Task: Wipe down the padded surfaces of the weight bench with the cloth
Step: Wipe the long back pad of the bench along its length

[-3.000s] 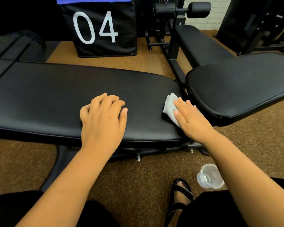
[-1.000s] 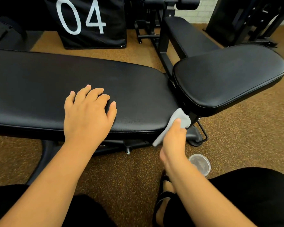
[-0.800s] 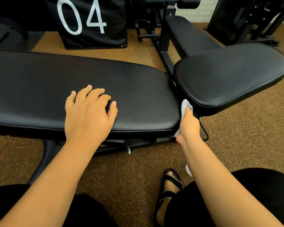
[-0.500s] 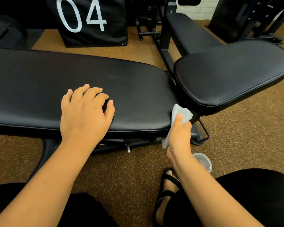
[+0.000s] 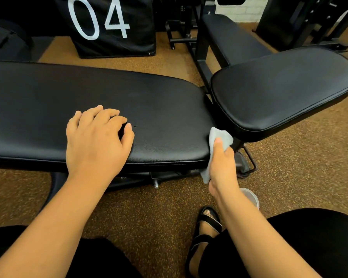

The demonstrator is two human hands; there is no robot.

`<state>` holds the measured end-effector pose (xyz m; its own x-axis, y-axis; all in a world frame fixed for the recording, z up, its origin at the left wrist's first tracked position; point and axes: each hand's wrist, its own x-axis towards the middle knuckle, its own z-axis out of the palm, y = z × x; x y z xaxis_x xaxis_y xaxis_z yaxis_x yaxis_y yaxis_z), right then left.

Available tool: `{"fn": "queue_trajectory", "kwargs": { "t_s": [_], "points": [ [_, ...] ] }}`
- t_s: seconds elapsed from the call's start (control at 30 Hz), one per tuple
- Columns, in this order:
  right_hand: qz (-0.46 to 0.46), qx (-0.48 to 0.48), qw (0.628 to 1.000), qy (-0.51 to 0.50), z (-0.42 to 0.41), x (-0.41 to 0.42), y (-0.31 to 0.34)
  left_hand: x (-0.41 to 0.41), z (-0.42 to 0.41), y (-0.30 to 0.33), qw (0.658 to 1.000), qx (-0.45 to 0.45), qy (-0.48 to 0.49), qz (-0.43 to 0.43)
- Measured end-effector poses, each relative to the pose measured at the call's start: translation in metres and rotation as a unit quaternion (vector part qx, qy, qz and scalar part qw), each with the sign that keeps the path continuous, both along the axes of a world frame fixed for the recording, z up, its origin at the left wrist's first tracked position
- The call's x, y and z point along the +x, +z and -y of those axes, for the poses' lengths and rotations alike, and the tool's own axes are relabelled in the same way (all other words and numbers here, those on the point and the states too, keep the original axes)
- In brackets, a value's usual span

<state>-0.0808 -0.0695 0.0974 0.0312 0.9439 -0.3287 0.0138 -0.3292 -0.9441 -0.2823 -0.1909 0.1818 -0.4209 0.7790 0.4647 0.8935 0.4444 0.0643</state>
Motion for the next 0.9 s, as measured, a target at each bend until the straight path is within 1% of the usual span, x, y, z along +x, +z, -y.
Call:
{"fn": "queue_trajectory", "kwargs": {
  "t_s": [0.07, 0.13, 0.2, 0.27, 0.3, 0.4, 0.47, 0.53, 0.63, 0.73, 0.8, 0.9],
  "points": [
    [0.018, -0.003, 1.000, 0.002, -0.011, 0.000, 0.001, 0.000, 0.000, 0.000, 1.000, 0.002, -0.002, -0.001],
    [0.021, -0.042, 0.999, 0.001, -0.031, 0.001, 0.009, 0.000, 0.000, 0.000, 1.000, 0.000, -0.006, -0.003],
    [-0.032, -0.087, 0.996, 0.015, -0.048, 0.003, 0.014, 0.000, 0.000, 0.000, 1.000, -0.001, -0.009, -0.004],
    [-0.078, -0.107, 0.991, 0.007, -0.050, 0.003, 0.015, -0.001, 0.001, -0.001, 1.000, 0.001, -0.008, -0.005],
    [-0.091, -0.103, 0.990, -0.004, -0.045, 0.001, 0.016, -0.001, 0.001, -0.001, 1.000, 0.003, -0.007, -0.004],
    [-0.107, -0.088, 0.987, -0.078, -0.006, -0.012, 0.009, 0.000, 0.001, -0.003, 1.000, 0.013, -0.004, -0.005],
    [-0.144, -0.093, 0.981, -0.090, 0.027, -0.023, 0.005, 0.000, 0.001, -0.003, 1.000, 0.016, -0.003, -0.005],
    [-0.173, -0.119, 0.973, -0.101, 0.039, -0.030, 0.003, -0.001, 0.002, -0.003, 1.000, 0.015, -0.003, -0.006],
    [-0.147, -0.133, 0.973, -0.118, 0.017, -0.025, 0.006, -0.001, 0.002, -0.002, 1.000, 0.007, -0.006, -0.009],
    [-0.112, -0.112, 0.980, -0.120, -0.007, -0.012, 0.019, -0.001, 0.003, -0.003, 1.000, 0.005, -0.008, -0.009],
    [-0.130, -0.115, 0.976, -0.130, -0.015, -0.009, 0.024, 0.000, 0.003, -0.003, 1.000, 0.004, -0.006, -0.008],
    [-0.156, -0.134, 0.966, -0.154, 0.000, -0.019, 0.030, -0.001, 0.002, -0.003, 1.000, 0.004, -0.005, -0.005]
  ]
}}
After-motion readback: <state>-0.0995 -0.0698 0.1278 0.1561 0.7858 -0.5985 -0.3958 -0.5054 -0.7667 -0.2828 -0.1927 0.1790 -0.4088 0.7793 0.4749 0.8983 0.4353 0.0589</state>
